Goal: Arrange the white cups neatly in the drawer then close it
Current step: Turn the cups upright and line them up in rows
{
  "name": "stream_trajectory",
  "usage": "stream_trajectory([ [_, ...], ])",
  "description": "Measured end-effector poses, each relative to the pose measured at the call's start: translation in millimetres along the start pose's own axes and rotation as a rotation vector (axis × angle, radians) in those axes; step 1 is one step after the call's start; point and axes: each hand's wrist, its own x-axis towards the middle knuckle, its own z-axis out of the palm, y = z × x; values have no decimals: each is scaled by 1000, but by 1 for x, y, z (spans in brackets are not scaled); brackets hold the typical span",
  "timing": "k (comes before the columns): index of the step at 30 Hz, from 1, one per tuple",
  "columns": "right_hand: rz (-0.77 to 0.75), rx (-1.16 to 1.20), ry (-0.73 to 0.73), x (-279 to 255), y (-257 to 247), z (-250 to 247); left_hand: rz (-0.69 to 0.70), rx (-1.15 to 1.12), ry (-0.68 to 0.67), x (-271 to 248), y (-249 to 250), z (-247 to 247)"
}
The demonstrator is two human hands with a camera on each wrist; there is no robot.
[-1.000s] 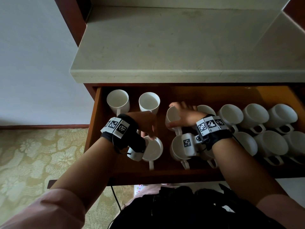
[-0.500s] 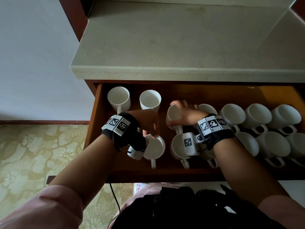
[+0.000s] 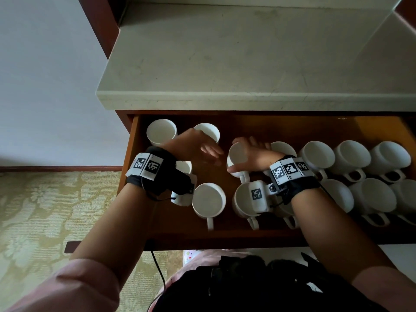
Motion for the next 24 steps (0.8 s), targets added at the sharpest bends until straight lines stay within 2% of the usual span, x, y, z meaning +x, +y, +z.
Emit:
stream_trajectory([
  [3,-2,6,-13,2,1,1,42,139,252,1,-9,-4],
  [5,-8,6,-17,1,1,0,52,180,290,2,-17,-4],
  [11,-30,22,-9,1,4,0,-98,190,188,8,-30,3],
  [16,-30,28,6,2,6,2,-118,306,170,14,-36,6],
  [21,-28,33,8,3,6,3,-31,374,158,23,-46,8],
  [24,-30,26,12,3,6,4,-75,363,135,24,-40,9],
])
